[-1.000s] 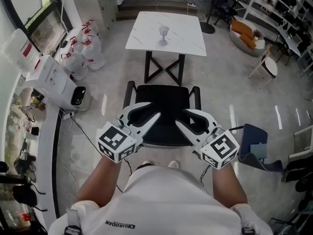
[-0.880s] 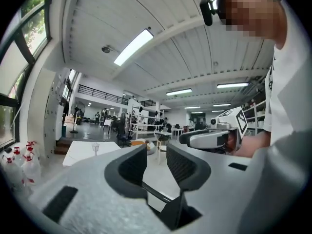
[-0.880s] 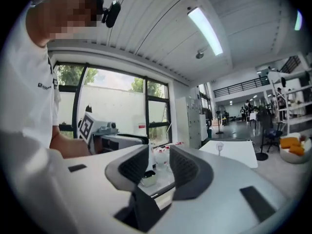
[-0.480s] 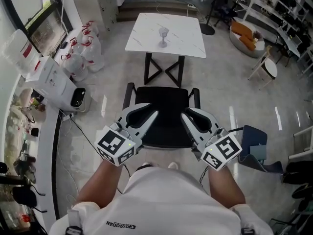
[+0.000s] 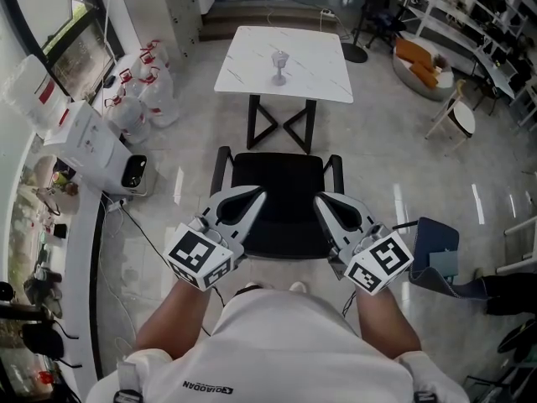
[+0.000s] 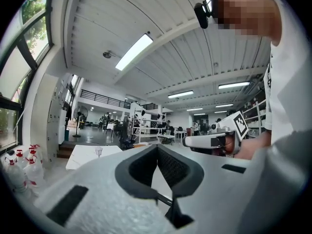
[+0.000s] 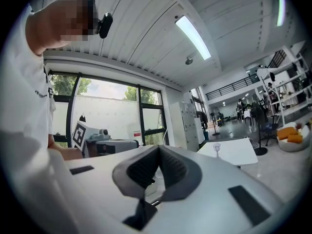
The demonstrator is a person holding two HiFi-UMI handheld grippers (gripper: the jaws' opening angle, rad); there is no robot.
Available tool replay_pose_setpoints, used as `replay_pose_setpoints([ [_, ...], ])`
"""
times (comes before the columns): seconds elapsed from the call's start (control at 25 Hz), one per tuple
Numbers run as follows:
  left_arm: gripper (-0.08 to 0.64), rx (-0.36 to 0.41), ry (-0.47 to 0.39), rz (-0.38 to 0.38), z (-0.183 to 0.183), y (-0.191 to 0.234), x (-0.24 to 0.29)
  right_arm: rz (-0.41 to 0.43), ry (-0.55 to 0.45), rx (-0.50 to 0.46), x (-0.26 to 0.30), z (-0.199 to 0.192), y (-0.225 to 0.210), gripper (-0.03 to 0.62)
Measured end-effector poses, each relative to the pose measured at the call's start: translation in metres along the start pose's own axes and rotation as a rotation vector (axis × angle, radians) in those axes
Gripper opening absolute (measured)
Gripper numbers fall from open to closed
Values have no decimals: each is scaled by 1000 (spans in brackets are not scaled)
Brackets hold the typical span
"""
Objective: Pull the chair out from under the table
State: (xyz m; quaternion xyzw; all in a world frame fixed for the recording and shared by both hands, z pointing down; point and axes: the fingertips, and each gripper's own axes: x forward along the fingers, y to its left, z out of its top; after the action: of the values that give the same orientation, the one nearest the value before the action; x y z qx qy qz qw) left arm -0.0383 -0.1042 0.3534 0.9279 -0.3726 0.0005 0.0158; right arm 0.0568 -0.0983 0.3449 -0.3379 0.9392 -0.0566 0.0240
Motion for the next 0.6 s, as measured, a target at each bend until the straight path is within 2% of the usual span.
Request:
replay_pose_setpoints([
  [0.6, 9, 40, 26, 21, -1, 8, 6, 31, 38, -41, 7, -6, 1, 3],
])
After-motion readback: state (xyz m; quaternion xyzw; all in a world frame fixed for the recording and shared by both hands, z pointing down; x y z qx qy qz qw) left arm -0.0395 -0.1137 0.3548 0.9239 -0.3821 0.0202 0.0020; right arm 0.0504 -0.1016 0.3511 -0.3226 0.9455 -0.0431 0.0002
